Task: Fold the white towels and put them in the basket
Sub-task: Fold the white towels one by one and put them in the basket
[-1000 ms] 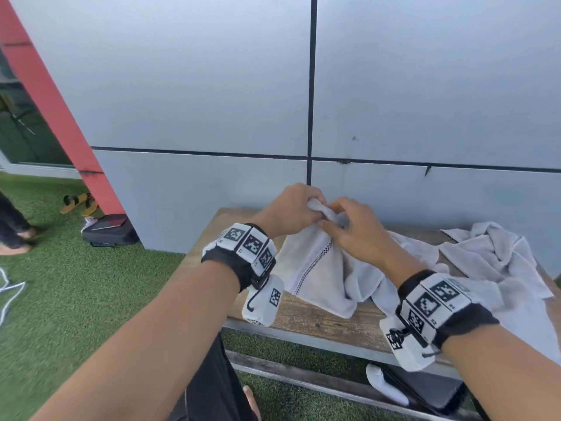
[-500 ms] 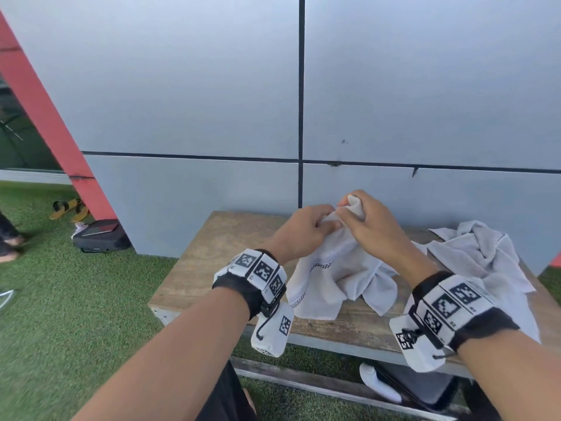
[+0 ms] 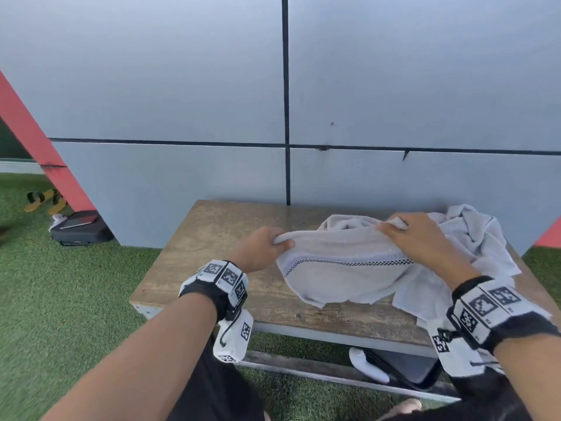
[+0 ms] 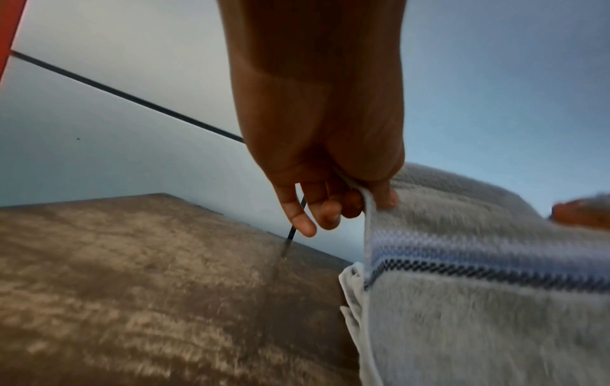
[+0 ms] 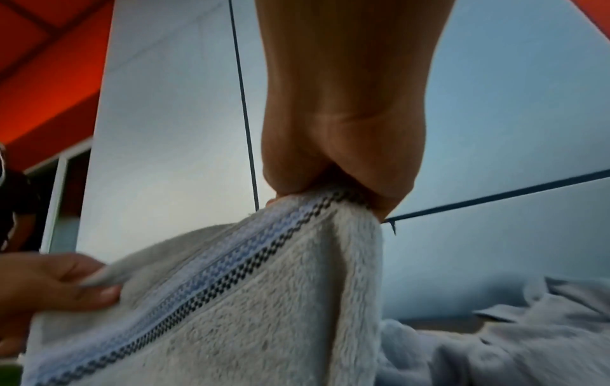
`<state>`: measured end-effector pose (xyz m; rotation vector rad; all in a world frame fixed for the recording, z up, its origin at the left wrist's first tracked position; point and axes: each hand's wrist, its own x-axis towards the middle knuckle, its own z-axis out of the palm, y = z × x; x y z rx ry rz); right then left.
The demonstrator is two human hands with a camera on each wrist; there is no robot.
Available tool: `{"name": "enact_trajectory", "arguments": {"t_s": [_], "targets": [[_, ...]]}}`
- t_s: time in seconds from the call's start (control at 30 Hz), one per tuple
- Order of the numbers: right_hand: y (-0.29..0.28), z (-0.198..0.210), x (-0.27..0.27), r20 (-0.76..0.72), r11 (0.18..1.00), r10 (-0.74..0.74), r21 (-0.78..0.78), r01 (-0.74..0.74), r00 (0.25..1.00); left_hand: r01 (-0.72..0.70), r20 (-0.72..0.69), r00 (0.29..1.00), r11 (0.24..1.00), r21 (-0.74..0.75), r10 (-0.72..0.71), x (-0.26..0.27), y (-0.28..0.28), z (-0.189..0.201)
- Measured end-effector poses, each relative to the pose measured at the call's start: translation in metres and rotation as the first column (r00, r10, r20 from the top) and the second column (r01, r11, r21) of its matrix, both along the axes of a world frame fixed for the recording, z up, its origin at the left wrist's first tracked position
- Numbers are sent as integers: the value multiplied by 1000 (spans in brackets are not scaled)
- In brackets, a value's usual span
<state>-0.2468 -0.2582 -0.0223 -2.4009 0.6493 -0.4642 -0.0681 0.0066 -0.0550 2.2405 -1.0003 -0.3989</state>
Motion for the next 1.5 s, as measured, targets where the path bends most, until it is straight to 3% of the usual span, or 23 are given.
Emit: {"name": "enact_trajectory", "arguments": {"t_s": [0.07,0.13,0.17,0.2,0.27,0.37,0.47,0.53,0.63,0.77,1.03,1.13,1.27,1.33,1.4,1.5], "targets": [[0,-15,-5,-277,994,111,45,-102,954,53,-65,997,997,49,-50,0,-5,-11],[3,-27,-9,-543,972,235,105,-212,806,153,-128,983,975,163,-133,-1,-12,-23],[2,-36,-9,-600,962,269,125,-244,753,202,-161,972,954,223,-168,0,-17,-30],[1,-46,-7,-604,959,280,135,-250,746,241,-184,963,933,268,-195,-1,-21,-36],[-4,-65,-1,-532,975,212,57,-215,820,250,-199,961,916,315,-194,-1,-32,-49],[-7,-94,13,-391,982,139,-64,-177,910,278,-228,947,933,227,-226,-2,-53,-68],[5,-113,21,-248,978,201,3,-207,948,298,-242,937,938,180,-251,-4,-71,-86],[9,-123,26,-152,981,190,-7,-193,970,284,-164,951,948,142,-261,-7,-81,-88],[15,-119,36,-55,981,191,29,-190,980,249,-192,946,965,-85,-261,-8,-95,-78],[17,-71,62,211,969,146,166,-183,967,84,-332,919,928,-363,-213,8,-104,-35],[-11,52,204,497,951,176,136,-277,850,-3,-185,972,783,-622,-143,121,-117,89],[-23,64,251,501,940,203,141,-310,841,-10,-94,994,788,-615,-60,166,-117,108],[-44,44,294,307,970,194,80,-228,932,-158,-20,985,841,-517,172,208,-106,100],[-56,29,300,222,988,152,-50,-144,963,-276,60,941,857,-435,334,226,-92,89],[-69,17,299,262,992,89,-110,-62,961,-379,169,875,859,-344,453,242,-73,77],[-74,8,294,331,996,66,-77,-43,941,-450,312,823,880,-151,474,253,-52,63]]}}
